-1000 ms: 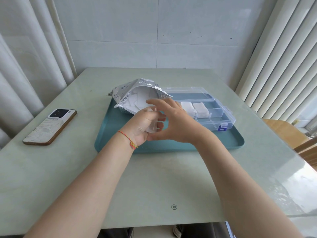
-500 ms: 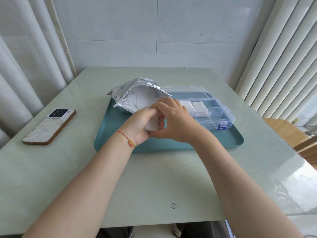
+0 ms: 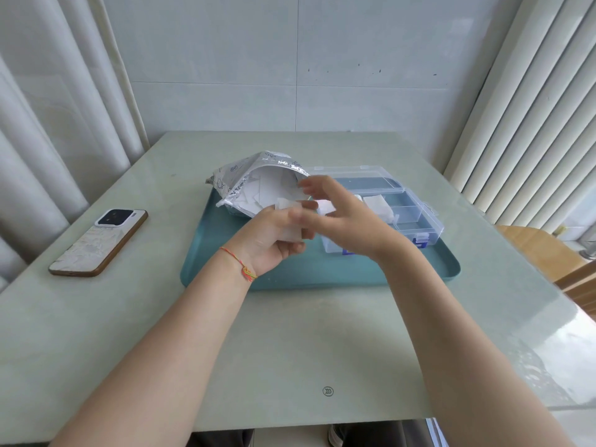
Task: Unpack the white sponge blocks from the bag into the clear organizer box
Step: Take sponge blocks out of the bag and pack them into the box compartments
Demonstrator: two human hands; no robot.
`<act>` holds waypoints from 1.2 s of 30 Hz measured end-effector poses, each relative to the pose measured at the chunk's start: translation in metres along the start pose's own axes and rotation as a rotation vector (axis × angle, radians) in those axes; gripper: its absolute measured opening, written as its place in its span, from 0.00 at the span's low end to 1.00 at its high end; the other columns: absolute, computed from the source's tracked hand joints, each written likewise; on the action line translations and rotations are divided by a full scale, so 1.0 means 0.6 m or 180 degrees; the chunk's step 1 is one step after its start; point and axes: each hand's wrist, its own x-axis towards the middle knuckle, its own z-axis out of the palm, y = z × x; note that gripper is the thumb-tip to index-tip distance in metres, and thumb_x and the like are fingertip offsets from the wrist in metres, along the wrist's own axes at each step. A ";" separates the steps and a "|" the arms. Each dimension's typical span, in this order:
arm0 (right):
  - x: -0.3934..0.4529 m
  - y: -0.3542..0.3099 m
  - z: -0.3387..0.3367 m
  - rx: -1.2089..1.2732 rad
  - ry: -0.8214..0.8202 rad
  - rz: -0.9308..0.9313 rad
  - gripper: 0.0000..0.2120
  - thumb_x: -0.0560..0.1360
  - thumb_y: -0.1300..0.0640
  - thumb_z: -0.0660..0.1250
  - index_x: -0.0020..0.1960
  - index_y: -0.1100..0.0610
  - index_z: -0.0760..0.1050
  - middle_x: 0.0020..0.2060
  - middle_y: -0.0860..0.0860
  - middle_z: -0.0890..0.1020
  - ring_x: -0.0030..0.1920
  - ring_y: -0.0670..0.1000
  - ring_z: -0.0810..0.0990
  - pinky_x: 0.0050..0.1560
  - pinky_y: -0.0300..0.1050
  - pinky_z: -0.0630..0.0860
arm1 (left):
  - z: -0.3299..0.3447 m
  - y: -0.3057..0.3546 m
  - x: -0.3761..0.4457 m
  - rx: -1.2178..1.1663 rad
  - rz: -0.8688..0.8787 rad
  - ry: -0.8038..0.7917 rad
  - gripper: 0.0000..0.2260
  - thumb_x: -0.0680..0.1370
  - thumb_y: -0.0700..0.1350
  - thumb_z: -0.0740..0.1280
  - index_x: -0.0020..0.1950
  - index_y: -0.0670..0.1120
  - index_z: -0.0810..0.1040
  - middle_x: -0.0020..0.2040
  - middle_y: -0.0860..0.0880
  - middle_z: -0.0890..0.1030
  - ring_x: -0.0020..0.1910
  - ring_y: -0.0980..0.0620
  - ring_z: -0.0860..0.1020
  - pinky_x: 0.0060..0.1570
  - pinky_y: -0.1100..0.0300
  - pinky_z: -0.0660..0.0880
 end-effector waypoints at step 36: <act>0.109 0.162 -0.186 -0.1484 0.0565 0.1105 0.03 0.72 0.62 0.69 0.45 0.57 0.77 0.41 0.50 0.79 0.43 0.51 0.77 0.35 0.41 0.70 | 0.119 -0.002 0.207 0.4947 0.0634 0.0066 0.17 0.79 0.41 0.56 0.63 0.51 0.79 0.62 0.48 0.76 0.62 0.47 0.74 0.61 0.54 0.71</act>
